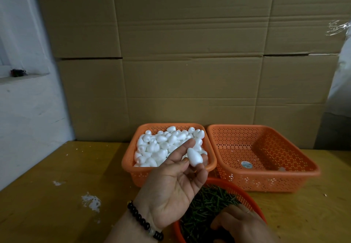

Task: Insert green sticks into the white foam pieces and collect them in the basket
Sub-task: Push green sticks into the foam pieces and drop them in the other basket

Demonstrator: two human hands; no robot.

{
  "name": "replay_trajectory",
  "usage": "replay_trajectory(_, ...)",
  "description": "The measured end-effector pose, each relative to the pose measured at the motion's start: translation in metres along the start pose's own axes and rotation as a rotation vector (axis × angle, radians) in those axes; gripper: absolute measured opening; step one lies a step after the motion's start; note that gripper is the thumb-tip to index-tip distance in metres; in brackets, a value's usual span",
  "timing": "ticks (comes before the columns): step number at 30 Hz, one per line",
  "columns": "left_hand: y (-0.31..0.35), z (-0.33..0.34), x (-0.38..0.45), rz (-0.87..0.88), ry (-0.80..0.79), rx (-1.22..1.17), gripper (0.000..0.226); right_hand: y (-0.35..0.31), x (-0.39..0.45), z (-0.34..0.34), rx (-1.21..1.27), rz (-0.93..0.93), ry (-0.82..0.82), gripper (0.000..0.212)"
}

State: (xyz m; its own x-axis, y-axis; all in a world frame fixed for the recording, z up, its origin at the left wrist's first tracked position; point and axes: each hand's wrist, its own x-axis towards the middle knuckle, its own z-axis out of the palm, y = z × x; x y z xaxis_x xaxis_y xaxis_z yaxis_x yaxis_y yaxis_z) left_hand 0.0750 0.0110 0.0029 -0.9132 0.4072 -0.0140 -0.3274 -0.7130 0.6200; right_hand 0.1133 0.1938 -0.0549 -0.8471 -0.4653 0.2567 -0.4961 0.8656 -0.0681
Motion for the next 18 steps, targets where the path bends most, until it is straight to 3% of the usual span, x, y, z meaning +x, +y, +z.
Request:
replay_trajectory(2, 0.0, 0.001, -0.001, -0.003, -0.008, -0.008, 0.036, -0.006, -0.003, -0.004, 0.022, 0.052, 0.107, 0.034)
replay_trajectory(6, 0.001, 0.003, -0.003, -0.031, -0.016, -0.058, 0.029, -0.001, -0.004, -0.005, 0.128, 0.015, 0.025, 0.029)
replay_trajectory(7, 0.001, 0.004, -0.003, -0.034, -0.017, -0.063, 0.027, 0.007, -0.004, 0.007, 0.116, -0.092, 0.16, 0.031)
replay_trajectory(8, 0.001, 0.004, -0.003, -0.037, -0.019, -0.064, 0.025, 0.004, -0.005, 0.01, 0.155, -0.071, 0.174, 0.035)
replay_trajectory(10, 0.001, 0.004, -0.003, -0.048, -0.023, -0.067, 0.023, 0.004, -0.002, 0.009, 0.042, -0.071, 0.058, 0.031)
replay_trajectory(16, 0.0, 0.002, -0.003, -0.068, -0.008, -0.062, 0.025, 0.0, -0.001, 0.003, 0.053, -0.003, -0.033, 0.025)
replay_trajectory(18, 0.0, 0.002, -0.003, -0.078, 0.002, -0.07, 0.025, -0.002, 0.0, 0.001, 0.072, 0.002, 0.059, 0.025)
